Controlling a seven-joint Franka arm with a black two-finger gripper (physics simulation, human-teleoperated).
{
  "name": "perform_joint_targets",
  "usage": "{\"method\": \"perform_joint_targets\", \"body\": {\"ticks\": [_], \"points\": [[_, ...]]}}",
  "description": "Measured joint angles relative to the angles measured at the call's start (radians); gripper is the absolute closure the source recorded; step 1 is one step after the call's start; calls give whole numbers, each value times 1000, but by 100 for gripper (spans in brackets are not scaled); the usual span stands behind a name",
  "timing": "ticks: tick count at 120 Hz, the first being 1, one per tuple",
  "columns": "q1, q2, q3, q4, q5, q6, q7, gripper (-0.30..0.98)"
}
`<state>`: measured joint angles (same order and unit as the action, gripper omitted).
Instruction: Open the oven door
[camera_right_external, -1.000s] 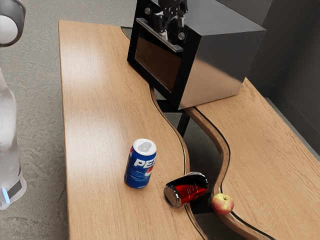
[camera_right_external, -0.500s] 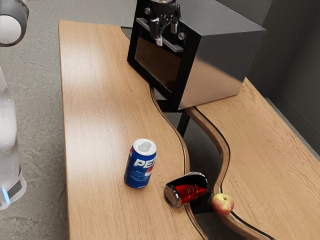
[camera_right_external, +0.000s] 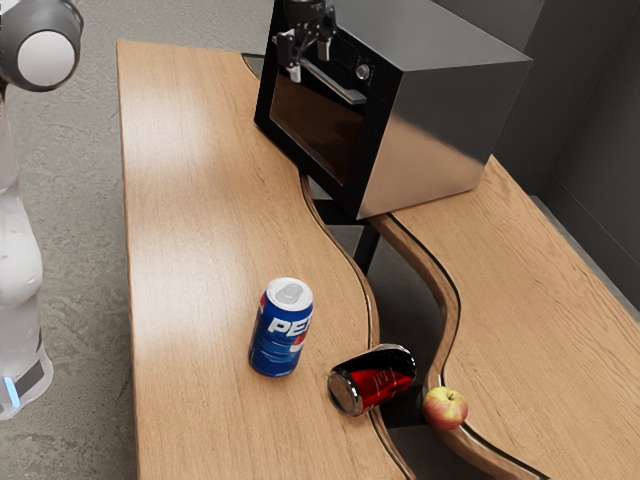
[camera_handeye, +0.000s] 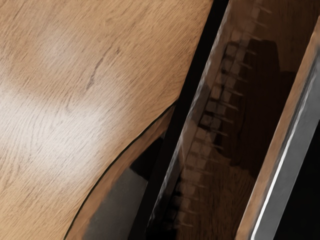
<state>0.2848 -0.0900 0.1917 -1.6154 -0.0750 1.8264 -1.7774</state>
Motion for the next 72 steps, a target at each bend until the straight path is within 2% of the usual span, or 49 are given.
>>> {"method": "perform_joint_targets", "body": {"ticks": [28,72], "points": [[1,37,-1,21,-12,33,84,0],[10,28,3,-57,-49,77,165,0]]}}
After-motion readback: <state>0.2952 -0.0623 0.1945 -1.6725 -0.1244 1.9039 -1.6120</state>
